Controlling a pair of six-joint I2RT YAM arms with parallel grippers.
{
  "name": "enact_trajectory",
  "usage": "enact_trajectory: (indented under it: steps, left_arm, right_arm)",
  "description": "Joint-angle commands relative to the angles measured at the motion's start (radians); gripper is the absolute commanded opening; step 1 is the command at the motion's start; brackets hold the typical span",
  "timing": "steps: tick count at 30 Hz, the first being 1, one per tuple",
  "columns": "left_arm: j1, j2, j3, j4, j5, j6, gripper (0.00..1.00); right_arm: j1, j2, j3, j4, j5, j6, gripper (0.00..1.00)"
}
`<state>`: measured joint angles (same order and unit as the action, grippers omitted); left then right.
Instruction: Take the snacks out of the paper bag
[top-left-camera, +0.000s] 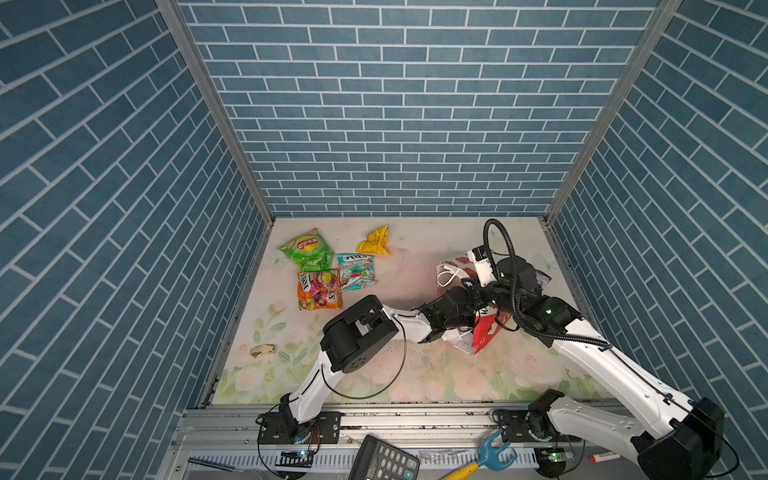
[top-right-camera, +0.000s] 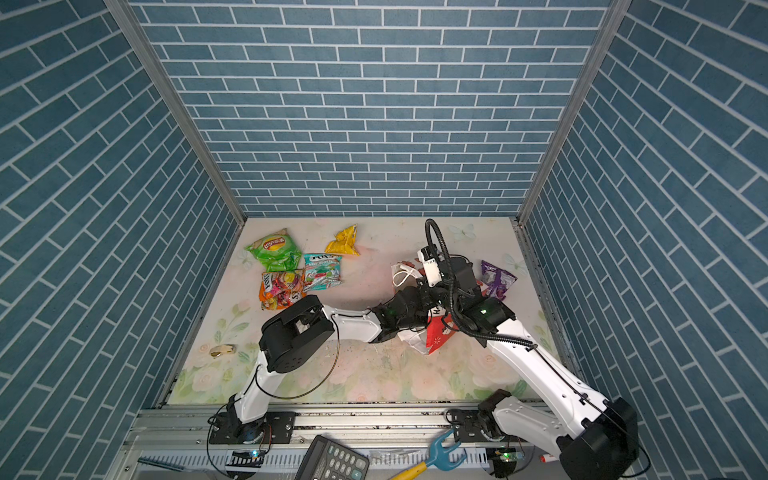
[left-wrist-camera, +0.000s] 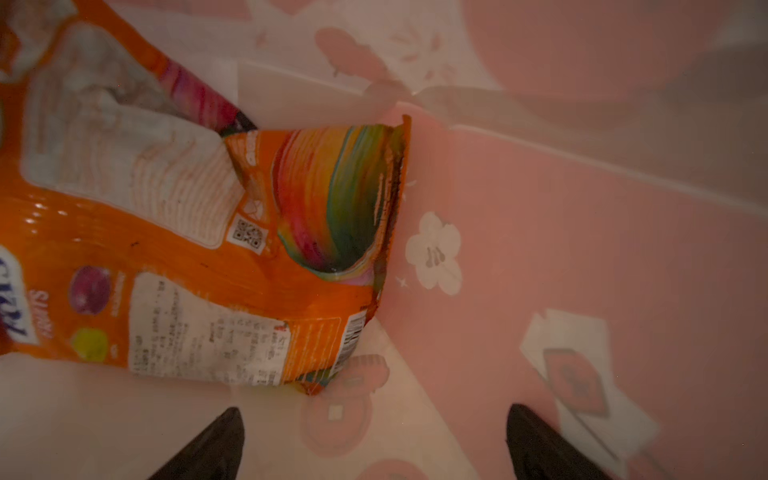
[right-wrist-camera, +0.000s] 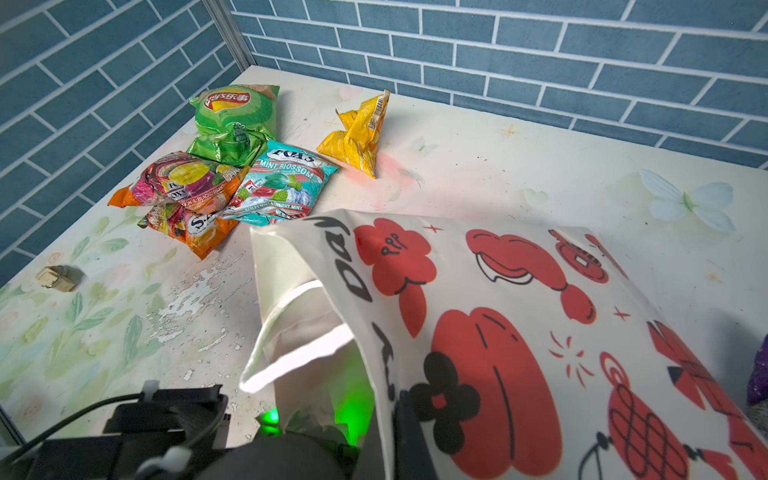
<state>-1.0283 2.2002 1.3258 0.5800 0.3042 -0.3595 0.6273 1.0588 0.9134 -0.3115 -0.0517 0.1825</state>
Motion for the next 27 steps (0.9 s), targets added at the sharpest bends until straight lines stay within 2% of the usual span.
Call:
enact_trajectory:
  steps: [1,9,15,16,17,20,23,27]
  left_arm:
    - [-0.008,0.028,0.079,-0.077,-0.049,-0.045,0.99]
    - [-0.004,0.106,0.267,-0.350,-0.224,-0.127,1.00]
    - [0.006,0.120,0.295,-0.385,-0.267,-0.133,0.99]
    - [0.007,0.119,0.292,-0.381,-0.270,-0.132,0.97]
    - [0.007,0.114,0.288,-0.379,-0.277,-0.127,0.93]
    - [0.007,0.095,0.259,-0.357,-0.286,-0.119,0.65]
    - [0.007,0.067,0.229,-0.336,-0.297,-0.095,0.42]
    - [0.007,0.032,0.201,-0.330,-0.316,-0.054,0.20]
  right_arm:
    - [0.017,-0.012,0.026,0.060,-0.093,0.023,0.00]
    - [0.017,-0.042,0.010,0.072,-0.098,0.045,0.00]
    - [0.015,-0.085,-0.010,0.074,-0.093,0.054,0.00]
    - [0.015,-0.090,-0.013,0.074,-0.091,0.055,0.00]
    - [0.015,-0.094,-0.014,0.072,-0.089,0.056,0.00]
    - [0.016,-0.097,-0.016,0.066,-0.084,0.058,0.00]
    - [0.016,-0.100,-0.023,0.066,-0.078,0.060,0.00]
    - [0.015,-0.099,-0.030,0.065,-0.074,0.060,0.00]
